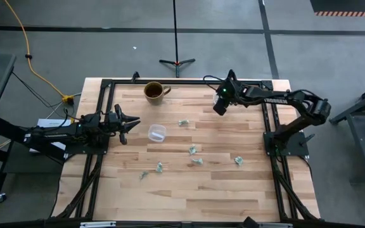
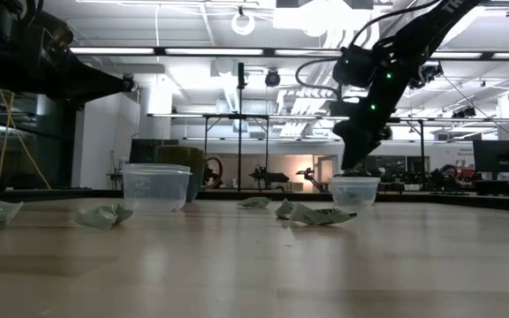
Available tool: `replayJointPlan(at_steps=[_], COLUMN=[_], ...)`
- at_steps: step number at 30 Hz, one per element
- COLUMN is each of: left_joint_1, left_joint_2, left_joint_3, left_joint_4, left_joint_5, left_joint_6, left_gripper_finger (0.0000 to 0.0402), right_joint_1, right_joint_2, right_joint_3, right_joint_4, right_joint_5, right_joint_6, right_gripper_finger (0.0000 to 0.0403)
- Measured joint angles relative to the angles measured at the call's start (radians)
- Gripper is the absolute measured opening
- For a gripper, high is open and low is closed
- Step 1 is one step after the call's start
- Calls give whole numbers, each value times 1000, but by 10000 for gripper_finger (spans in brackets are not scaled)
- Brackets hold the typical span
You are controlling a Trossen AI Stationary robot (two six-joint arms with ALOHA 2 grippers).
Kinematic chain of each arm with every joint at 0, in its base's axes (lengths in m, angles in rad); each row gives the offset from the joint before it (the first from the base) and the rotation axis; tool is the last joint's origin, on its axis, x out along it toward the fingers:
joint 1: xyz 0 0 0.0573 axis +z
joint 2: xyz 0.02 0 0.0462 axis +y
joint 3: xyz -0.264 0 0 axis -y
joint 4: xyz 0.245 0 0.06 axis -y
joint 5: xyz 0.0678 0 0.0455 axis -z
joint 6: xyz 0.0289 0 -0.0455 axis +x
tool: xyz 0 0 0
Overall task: Pick and place Stevia / Truvia into bins
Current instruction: Put the stevia packet into the top container
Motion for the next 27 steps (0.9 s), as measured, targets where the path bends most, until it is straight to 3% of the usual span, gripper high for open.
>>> replayJointPlan(at_steps=[2,5,7,9,13,17,27], left_joint_1=[0,0,0,0,0,0,0], left_joint_2=[0,0,0,0,0,0,0], left_joint_3=[0,0,0,0,0,0,0], left_joint_4=[0,0,0,0,0,0,0], left_joint_5=[0,0,0,0,0,0,0], left_joint_6=[0,0,0,0,0,0,0], left_gripper_finger=[106,106,106,106,106,106,106], right_joint_1=[13,64,129,202,330,360,305], right_joint_2=[0,0,7,24,112,219,423], right_joint_3=[0,0,1,1,1,1,134], right_joint_4=[70,231,335,401,496,585,574], right_joint_5=[-124,-415,-528,-518,-326,-215,-319], right_joint_6=[0,-20,-49,-82,-184,-183,-163], right_gripper_finger=[169,184,187,188,189,189,189])
